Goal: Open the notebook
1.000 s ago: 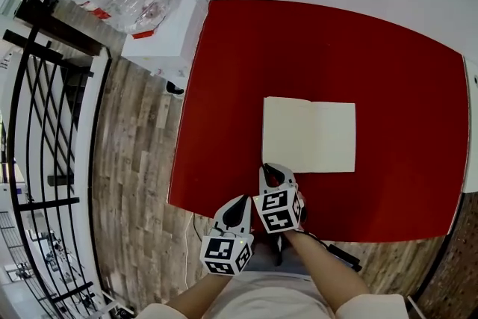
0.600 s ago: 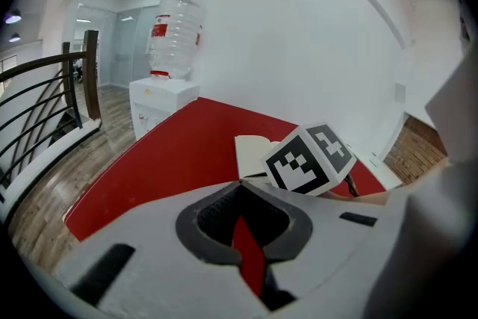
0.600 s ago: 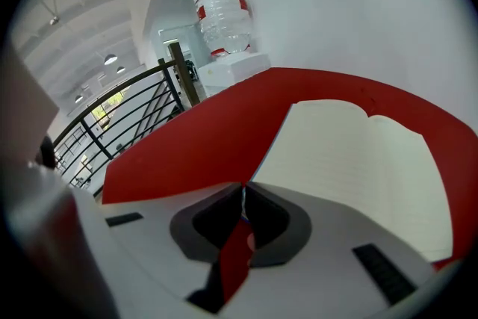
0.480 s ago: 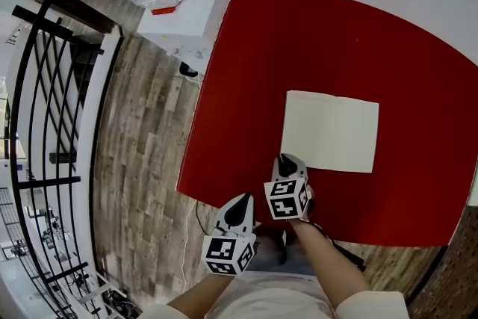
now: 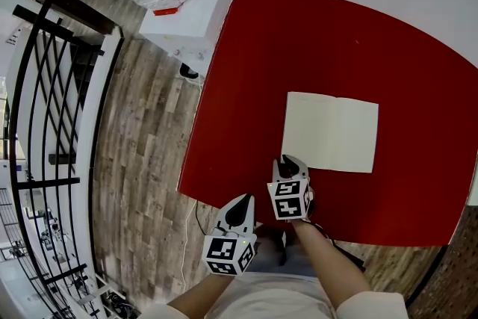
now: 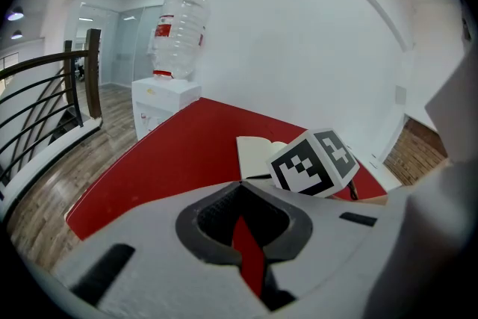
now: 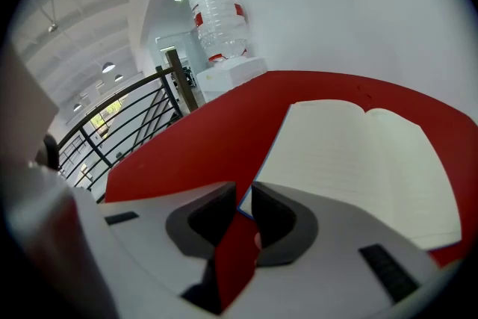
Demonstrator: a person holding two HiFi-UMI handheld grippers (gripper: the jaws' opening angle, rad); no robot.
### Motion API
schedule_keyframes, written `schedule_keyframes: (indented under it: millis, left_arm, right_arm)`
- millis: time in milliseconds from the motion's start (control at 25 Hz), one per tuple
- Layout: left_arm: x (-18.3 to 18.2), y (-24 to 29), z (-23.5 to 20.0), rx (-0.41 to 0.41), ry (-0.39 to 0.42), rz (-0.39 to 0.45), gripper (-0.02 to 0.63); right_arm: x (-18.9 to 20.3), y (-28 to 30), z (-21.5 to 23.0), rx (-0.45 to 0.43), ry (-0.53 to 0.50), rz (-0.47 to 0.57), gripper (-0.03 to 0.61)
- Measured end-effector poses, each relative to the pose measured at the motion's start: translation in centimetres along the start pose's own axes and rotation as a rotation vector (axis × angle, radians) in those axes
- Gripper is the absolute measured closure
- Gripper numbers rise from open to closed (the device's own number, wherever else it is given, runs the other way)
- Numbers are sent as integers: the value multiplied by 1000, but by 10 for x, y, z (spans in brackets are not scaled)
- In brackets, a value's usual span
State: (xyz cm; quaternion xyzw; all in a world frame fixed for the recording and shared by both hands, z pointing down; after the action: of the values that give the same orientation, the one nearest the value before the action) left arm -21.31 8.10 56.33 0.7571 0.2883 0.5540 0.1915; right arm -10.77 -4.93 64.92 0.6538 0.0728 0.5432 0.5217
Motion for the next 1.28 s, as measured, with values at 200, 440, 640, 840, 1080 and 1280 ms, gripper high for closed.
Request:
schedule_keyframes:
  millis: [200, 440, 640, 840, 1080, 1280]
  left_arm:
    - [-1, -1, 3, 15, 14, 6, 609]
    - [-22, -2, 20, 58, 59, 48, 609]
    - [-43, -6, 54, 138, 134, 61, 609]
    - [-65, -9, 95, 226, 173, 83, 609]
    - [-76, -10, 132, 315, 216, 82, 609]
    - [-70, -6, 155, 348, 233, 77, 609]
  right_arm:
    - [-10, -20, 6, 8, -3, 32, 518]
    - [-27, -92, 22, 42, 33, 138, 543]
    - [-33, -173, 44, 125, 32, 221, 569]
    - [-35, -250, 54, 171, 61, 309, 572]
    - [-15, -302, 66, 197, 184, 376, 572]
    - [12, -302, 72, 187, 275, 385, 572]
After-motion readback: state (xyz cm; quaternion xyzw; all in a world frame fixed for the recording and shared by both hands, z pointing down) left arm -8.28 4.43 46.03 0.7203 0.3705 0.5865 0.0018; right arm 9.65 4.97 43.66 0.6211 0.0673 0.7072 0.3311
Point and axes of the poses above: the fingertips, and each gripper's own axes: y forward along the fingers, z to its right, x out of its underside, the point moved 9 cm from there along -y, backward along the fingers, and after that the axes turned 3 degrees about x, right-handed, at the moved point
